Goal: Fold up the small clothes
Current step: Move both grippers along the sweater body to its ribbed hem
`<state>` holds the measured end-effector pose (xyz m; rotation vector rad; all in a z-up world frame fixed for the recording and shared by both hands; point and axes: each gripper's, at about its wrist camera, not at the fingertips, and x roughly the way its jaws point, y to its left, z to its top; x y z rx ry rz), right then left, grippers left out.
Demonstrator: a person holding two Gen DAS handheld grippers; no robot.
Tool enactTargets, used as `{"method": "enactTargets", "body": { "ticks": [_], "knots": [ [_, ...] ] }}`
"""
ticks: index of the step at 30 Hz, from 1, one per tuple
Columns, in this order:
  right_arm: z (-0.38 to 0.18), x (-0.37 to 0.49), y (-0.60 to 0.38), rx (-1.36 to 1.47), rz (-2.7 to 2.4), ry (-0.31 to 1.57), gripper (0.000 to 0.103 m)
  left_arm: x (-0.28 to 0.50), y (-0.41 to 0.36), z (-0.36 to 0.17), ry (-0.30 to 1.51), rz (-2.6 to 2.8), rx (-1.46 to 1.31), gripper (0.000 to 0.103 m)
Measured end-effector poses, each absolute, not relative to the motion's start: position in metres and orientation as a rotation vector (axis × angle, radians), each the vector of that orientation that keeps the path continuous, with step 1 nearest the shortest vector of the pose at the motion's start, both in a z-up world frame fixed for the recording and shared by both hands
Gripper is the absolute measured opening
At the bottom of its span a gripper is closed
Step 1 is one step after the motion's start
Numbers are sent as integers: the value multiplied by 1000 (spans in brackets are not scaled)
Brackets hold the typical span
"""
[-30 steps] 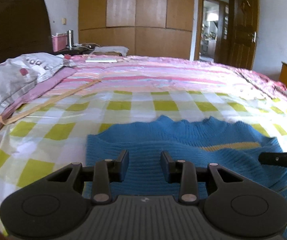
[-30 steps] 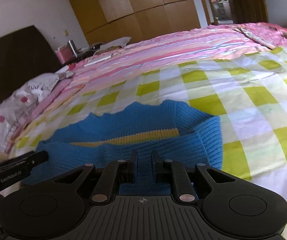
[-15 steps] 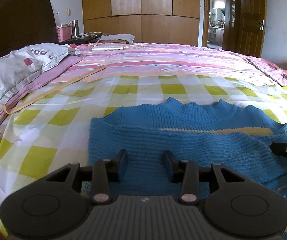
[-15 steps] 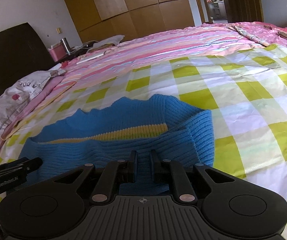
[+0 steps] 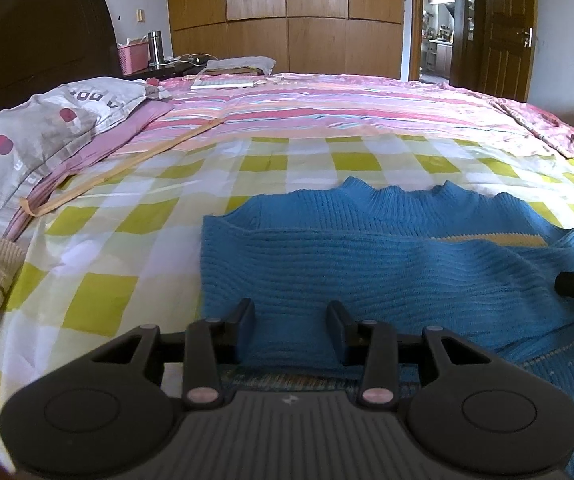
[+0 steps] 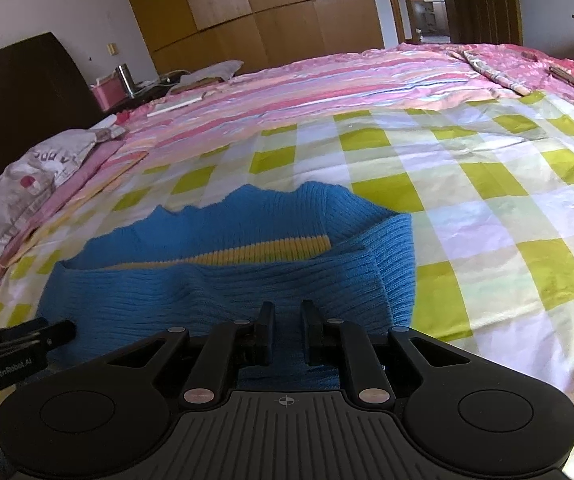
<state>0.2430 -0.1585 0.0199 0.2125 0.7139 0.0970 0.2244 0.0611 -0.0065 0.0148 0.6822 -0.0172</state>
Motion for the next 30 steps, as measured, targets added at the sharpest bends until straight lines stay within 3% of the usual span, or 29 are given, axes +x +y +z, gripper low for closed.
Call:
{"method": "enactTargets", "body": {
  "ticks": [30],
  "knots": [
    [35,170,-140,124,155,764,21,161,80,1,743,-38,43,46]
  ]
}}
